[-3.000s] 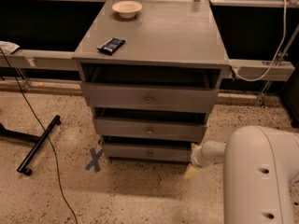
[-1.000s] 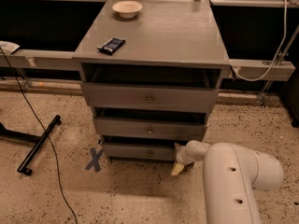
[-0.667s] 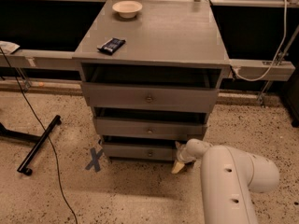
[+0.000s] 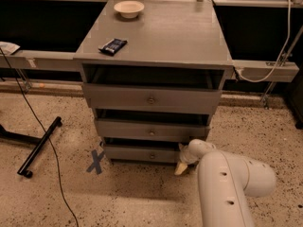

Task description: Open bottom drawer

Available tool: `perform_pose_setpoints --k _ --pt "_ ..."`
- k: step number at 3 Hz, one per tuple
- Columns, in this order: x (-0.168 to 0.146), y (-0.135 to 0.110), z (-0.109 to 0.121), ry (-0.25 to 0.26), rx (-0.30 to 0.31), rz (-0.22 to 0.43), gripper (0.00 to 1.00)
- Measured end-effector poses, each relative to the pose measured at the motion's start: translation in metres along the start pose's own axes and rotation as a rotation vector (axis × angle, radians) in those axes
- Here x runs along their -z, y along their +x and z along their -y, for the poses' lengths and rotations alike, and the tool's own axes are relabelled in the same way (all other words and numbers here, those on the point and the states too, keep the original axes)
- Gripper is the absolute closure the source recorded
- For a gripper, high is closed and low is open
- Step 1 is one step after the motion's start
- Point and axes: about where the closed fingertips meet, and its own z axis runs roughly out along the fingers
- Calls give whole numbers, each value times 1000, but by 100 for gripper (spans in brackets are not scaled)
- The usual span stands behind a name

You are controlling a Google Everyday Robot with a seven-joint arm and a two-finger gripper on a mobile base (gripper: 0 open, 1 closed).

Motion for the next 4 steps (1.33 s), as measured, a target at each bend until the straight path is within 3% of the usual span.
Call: perform_pose_setpoints --k 2,4 --pt "-18 13 0 -28 -28 -18 0" --pt "-25 14 -7 -57 -35 -23 33"
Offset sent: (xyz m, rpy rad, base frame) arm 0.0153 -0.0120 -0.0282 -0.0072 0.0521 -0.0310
